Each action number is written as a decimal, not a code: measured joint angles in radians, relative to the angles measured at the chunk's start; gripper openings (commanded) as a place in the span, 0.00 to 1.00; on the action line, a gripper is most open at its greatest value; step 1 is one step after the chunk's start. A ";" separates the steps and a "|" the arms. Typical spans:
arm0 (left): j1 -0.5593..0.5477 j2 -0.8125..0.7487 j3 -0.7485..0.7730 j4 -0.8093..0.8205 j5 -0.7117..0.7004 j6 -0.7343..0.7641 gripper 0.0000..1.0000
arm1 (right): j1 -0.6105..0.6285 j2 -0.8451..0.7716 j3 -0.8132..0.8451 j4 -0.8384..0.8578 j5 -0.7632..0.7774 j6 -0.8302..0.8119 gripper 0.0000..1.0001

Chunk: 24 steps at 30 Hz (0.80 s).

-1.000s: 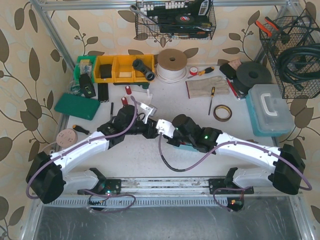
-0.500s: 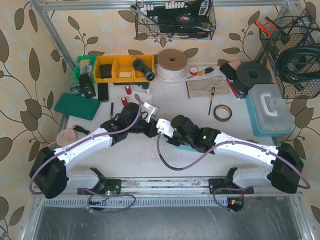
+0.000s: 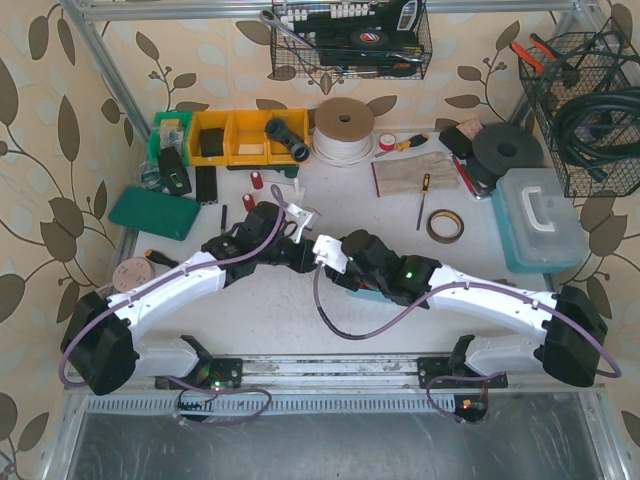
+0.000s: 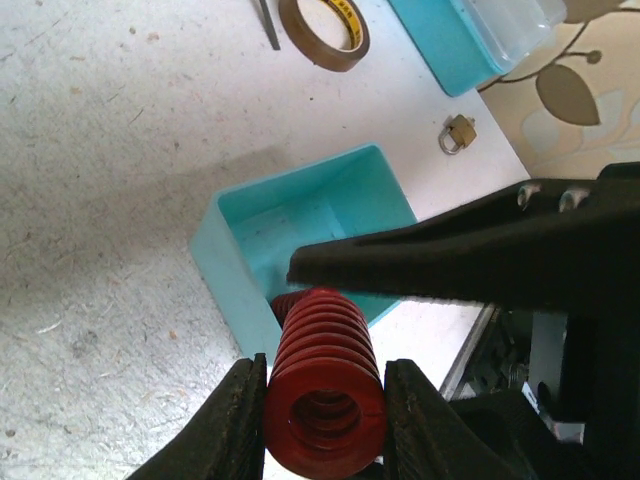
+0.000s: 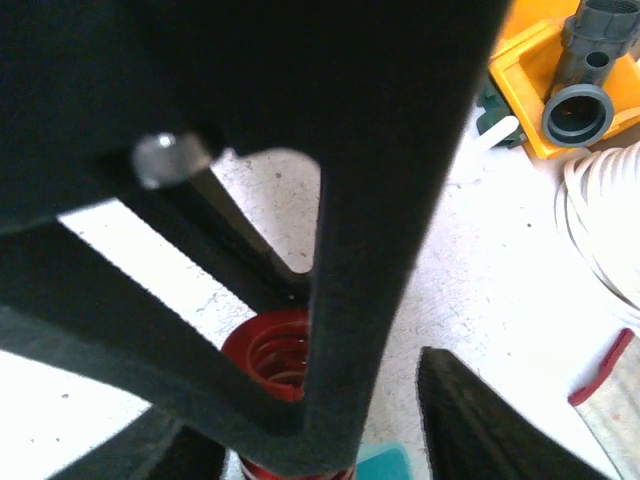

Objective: Install the large spring

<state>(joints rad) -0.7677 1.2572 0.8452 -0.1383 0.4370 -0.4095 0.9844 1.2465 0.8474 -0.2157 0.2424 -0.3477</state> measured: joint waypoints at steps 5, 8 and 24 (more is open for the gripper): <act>-0.007 0.000 0.020 -0.058 -0.032 -0.045 0.00 | 0.007 -0.013 -0.008 0.019 0.029 -0.029 0.76; -0.007 -0.001 0.036 -0.098 -0.071 -0.057 0.00 | 0.010 -0.046 -0.027 0.027 0.039 -0.042 0.88; 0.023 -0.010 0.279 -0.341 -0.429 0.060 0.00 | -0.048 -0.246 -0.059 0.042 0.179 0.103 0.99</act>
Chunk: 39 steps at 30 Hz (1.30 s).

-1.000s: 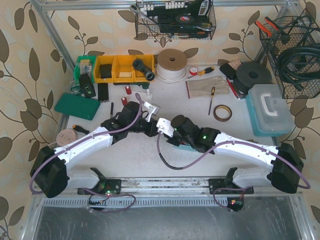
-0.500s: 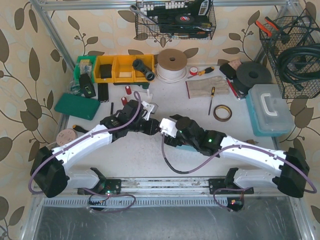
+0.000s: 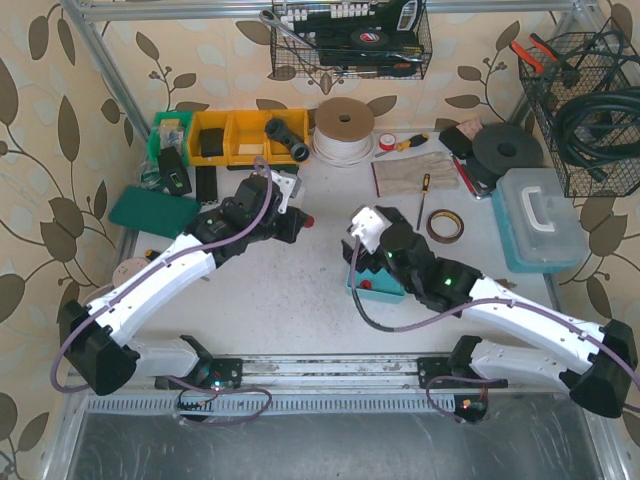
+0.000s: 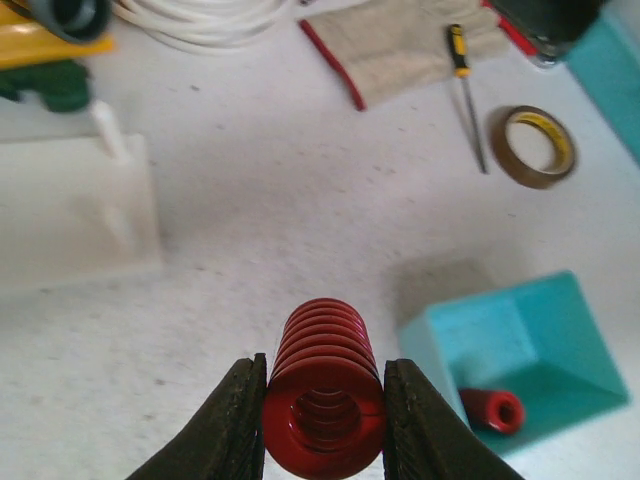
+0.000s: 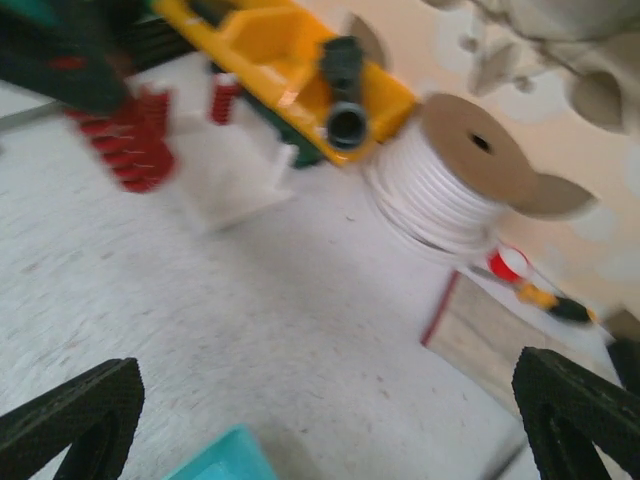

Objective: Install the large spring

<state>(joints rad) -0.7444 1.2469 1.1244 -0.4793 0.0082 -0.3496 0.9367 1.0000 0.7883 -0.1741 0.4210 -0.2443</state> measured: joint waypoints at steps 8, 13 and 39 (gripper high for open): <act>0.075 0.155 0.137 -0.046 -0.158 0.104 0.00 | -0.165 0.032 0.090 -0.062 0.142 0.279 0.98; 0.147 0.319 0.203 -0.045 -0.171 0.146 0.00 | -0.177 -0.017 -0.044 -0.026 0.144 0.327 0.98; 0.222 0.758 0.605 -0.078 -0.224 0.224 0.00 | -0.185 -0.068 -0.139 0.097 0.187 0.341 0.98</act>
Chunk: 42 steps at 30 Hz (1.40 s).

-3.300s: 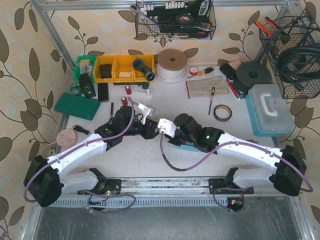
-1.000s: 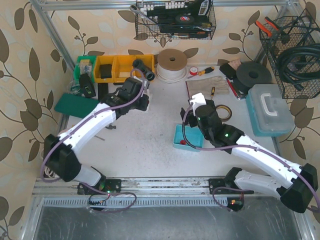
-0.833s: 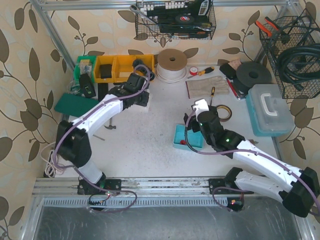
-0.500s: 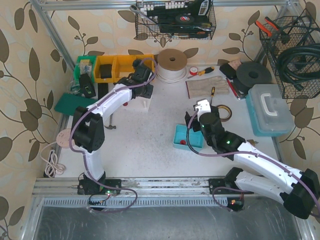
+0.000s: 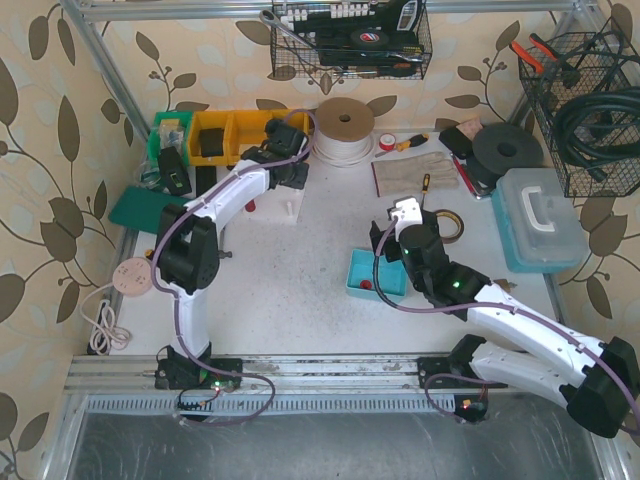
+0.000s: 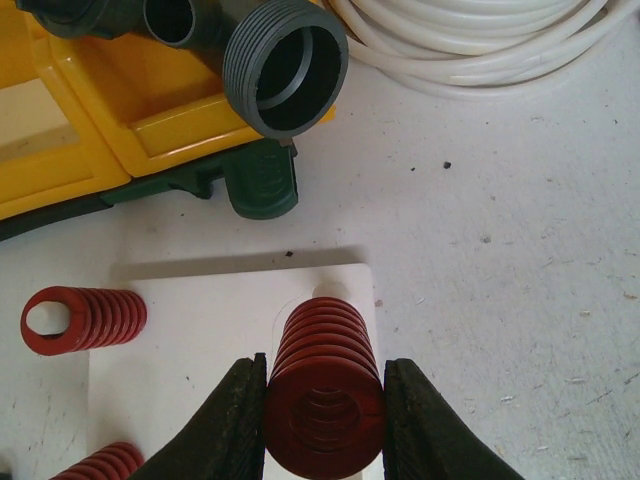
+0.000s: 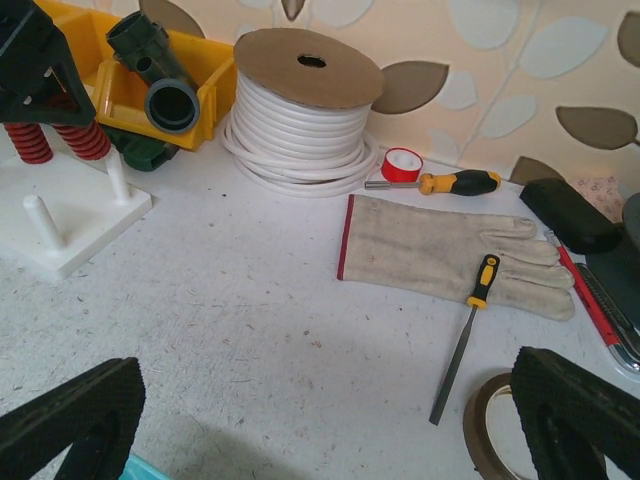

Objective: Install the large spring

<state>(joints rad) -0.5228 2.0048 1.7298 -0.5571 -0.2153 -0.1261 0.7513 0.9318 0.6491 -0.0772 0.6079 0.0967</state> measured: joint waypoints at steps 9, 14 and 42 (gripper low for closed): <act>0.000 0.041 0.046 -0.003 -0.002 0.023 0.00 | 0.000 0.010 0.000 0.003 0.006 0.000 0.98; 0.000 0.068 0.066 -0.003 -0.002 0.026 0.00 | 0.000 0.007 -0.008 0.012 0.006 0.000 0.98; 0.026 0.176 0.135 -0.026 0.016 0.027 0.69 | 0.000 0.013 -0.015 0.019 0.014 -0.005 0.98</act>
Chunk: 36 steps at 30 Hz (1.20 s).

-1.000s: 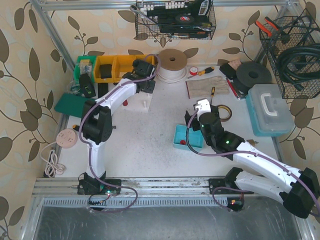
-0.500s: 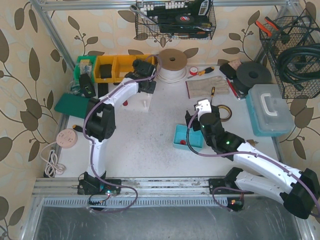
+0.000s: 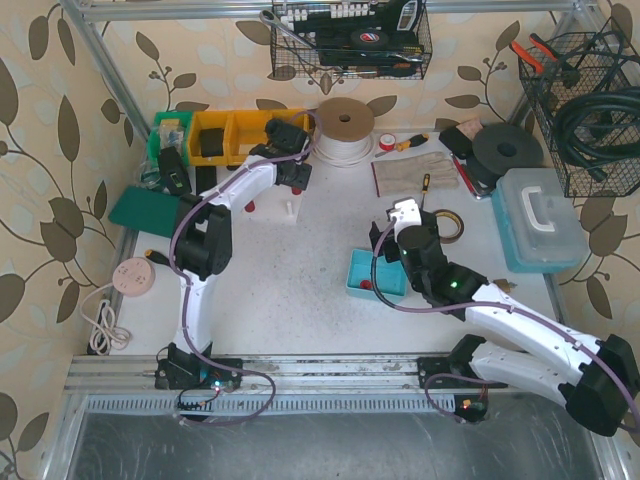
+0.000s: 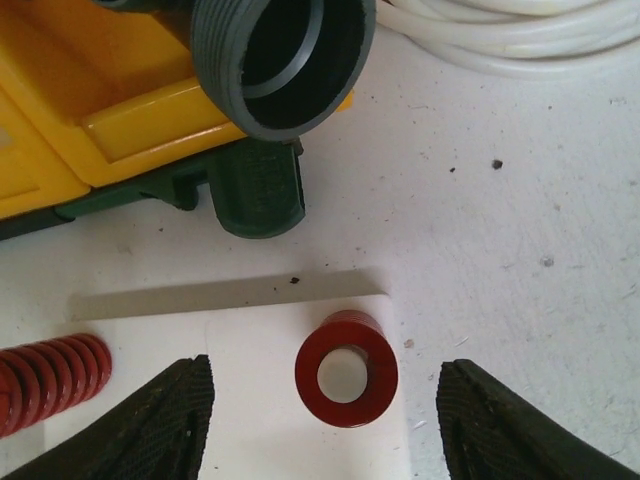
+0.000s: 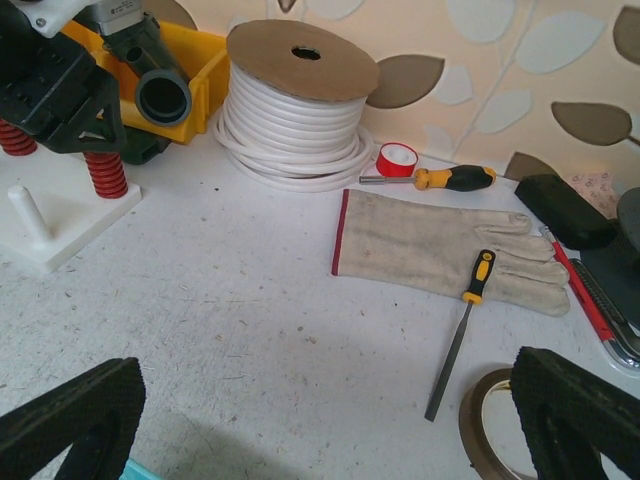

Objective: Install the large spring

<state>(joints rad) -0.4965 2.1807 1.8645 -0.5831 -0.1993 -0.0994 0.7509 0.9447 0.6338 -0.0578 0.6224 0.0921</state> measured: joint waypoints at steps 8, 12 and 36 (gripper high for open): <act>0.000 -0.092 -0.085 0.009 0.030 -0.013 0.74 | -0.011 0.001 0.000 -0.005 -0.001 -0.006 0.98; 0.000 -0.263 -0.241 0.050 0.069 -0.044 0.74 | -0.032 0.027 0.024 -0.052 -0.028 -0.002 0.98; -0.030 -0.974 -1.343 0.672 0.450 -0.258 0.70 | -0.143 0.248 0.285 -0.718 -0.641 0.052 0.62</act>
<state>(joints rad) -0.5262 1.2068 0.5213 0.0891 0.2504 -0.3576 0.6083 1.1923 0.9184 -0.7753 -0.0189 0.1440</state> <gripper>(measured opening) 0.709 0.646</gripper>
